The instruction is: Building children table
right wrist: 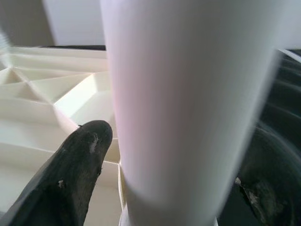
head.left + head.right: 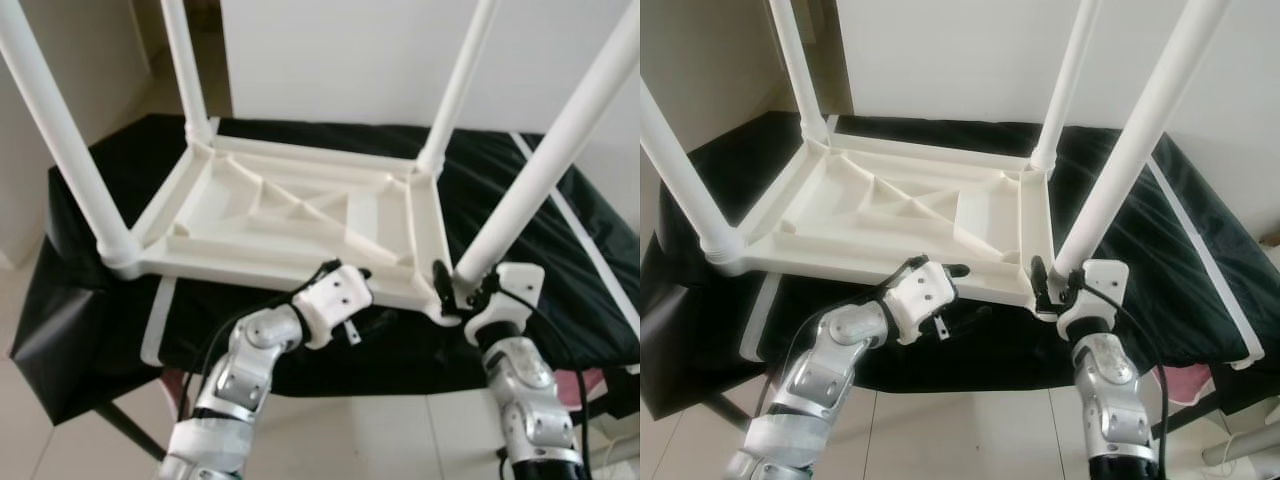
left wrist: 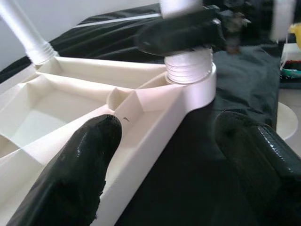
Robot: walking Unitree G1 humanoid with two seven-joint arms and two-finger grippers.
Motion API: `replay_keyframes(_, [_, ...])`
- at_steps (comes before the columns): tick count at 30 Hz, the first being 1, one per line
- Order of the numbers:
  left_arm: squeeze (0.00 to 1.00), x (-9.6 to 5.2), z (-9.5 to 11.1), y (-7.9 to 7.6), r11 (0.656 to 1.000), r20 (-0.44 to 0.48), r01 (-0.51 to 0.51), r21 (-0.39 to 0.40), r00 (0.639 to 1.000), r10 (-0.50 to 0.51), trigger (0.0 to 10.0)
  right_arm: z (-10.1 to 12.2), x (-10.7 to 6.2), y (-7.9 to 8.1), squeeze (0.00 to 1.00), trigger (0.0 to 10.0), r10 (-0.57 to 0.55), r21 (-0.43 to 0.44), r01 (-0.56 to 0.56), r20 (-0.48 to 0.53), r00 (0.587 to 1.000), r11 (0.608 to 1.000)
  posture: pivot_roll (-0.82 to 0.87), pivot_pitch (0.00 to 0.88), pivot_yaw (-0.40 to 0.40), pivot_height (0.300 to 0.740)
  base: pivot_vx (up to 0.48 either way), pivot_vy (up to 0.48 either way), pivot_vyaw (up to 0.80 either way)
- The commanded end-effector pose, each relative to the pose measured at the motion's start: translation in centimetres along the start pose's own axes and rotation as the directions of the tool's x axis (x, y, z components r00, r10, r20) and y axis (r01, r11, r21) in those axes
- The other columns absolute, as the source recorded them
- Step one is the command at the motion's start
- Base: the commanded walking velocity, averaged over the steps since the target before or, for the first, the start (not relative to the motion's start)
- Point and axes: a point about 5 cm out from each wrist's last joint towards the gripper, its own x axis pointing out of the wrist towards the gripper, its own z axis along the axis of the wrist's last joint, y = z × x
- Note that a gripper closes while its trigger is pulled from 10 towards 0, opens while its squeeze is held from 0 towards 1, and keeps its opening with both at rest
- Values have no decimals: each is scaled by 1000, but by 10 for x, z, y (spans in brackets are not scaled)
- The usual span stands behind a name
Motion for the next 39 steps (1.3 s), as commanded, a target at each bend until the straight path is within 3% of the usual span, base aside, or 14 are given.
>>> replay_keyframes(1, [0,3,-6,-1,999,-42,-51,3,998,51,10000,1,6,-5,0,10000,63,-16,-63,-3,998,998,-30,11,-46,740,0,0,0])
replay_keyframes(10, [0,9,-13,-1,998,-95,-57,-16,994,55,10000,-1,19,-7,0,10000,217,-64,-220,-50,975,974,-20,3,-52,740,0,0,0])
replay_keyframes(11, [0,12,-14,-1,998,-107,-60,-10,992,59,10000,-4,19,-9,0,0,252,-61,-256,-71,965,965,-16,2,-56,740,0,0,0])
replay_keyframes(20, [0,14,-11,1,998,-104,-68,11,992,68,10000,-15,14,-11,0,0,304,-41,-310,-118,945,950,-14,4,-57,740,0,0,0])
replay_keyframes(25, [0,15,-11,5,993,-108,-98,63,989,105,10000,-21,10,-11,0,0,306,-27,-313,-133,943,950,-23,7,-50,740,0,0,0])
replay_keyframes(26, [0,15,-12,6,992,-107,-104,67,988,111,10000,-23,9,-12,0,4431,297,-17,-303,-140,944,953,-27,10,-48,740,0,0,0])
replay_keyframes(27, [0,15,-11,7,991,-102,-109,73,988,116,10000,-25,8,-12,0,10000,290,-4,-293,-145,946,956,-28,11,-47,740,0,0,0])
replay_keyframes(31, [0,16,-9,7,987,-80,-128,96,988,135,10000,-27,6,-11,0,10000,272,8,-274,-148,951,962,-33,12,-45,740,0,0,0])
replay_keyframes(35, [0,17,-5,3,987,-51,-126,102,990,131,10000,-31,4,-6,0,10000,196,15,-196,-161,967,980,-34,11,-45,740,0,0,0])
replay_keyframes(39, [0,16,-4,0,993,-44,-106,55,993,109,10000,-37,4,-4,0,10000,64,-17,-69,-209,976,997,-33,13,-45,740,0,0,0])
